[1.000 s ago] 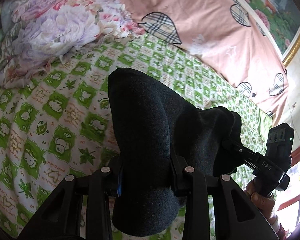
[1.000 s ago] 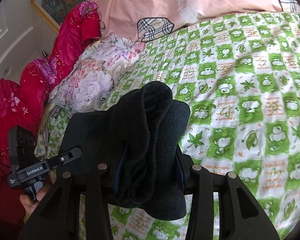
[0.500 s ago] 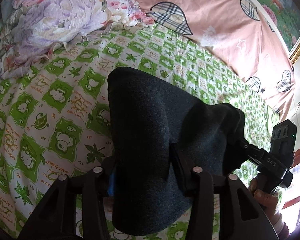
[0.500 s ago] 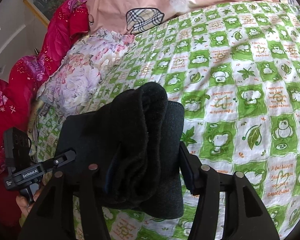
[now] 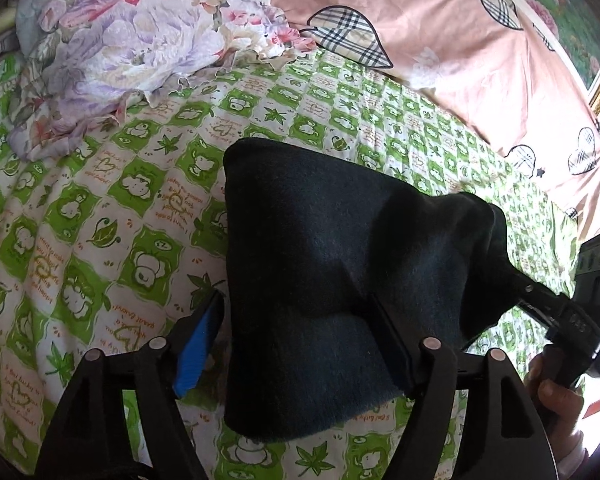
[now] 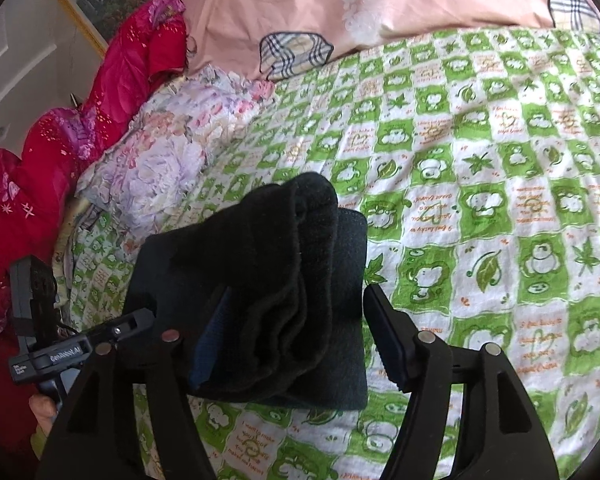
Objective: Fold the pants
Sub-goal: 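Open both grippers and pull them back from the folded pants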
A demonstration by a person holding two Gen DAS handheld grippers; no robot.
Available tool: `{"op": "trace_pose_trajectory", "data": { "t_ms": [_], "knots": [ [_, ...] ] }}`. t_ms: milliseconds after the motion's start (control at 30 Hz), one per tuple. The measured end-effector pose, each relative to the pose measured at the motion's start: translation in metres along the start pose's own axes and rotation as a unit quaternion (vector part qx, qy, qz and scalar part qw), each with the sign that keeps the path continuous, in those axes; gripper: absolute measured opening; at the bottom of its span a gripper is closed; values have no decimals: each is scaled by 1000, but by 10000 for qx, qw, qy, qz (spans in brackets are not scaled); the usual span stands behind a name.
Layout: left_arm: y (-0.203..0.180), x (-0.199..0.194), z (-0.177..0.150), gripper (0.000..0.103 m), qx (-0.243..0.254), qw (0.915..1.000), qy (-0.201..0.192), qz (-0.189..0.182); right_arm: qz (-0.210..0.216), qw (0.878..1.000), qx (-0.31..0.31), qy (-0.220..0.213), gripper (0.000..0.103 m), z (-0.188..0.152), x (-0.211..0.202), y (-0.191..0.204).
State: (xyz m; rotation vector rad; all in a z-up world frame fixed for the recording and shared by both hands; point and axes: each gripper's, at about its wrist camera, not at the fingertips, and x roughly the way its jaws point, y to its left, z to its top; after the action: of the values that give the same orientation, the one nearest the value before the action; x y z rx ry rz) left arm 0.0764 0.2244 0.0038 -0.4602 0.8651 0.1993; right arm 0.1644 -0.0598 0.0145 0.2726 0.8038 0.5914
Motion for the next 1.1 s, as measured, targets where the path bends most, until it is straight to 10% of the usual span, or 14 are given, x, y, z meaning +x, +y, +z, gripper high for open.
{"op": "trace_pose_trajectory", "data": {
  "t_ms": [1100],
  "knots": [
    [-26, -57, -76, 83, 479, 9901, -714, 1108, -594, 9819, -1789, -171, 95, -68, -35, 61]
  ]
}}
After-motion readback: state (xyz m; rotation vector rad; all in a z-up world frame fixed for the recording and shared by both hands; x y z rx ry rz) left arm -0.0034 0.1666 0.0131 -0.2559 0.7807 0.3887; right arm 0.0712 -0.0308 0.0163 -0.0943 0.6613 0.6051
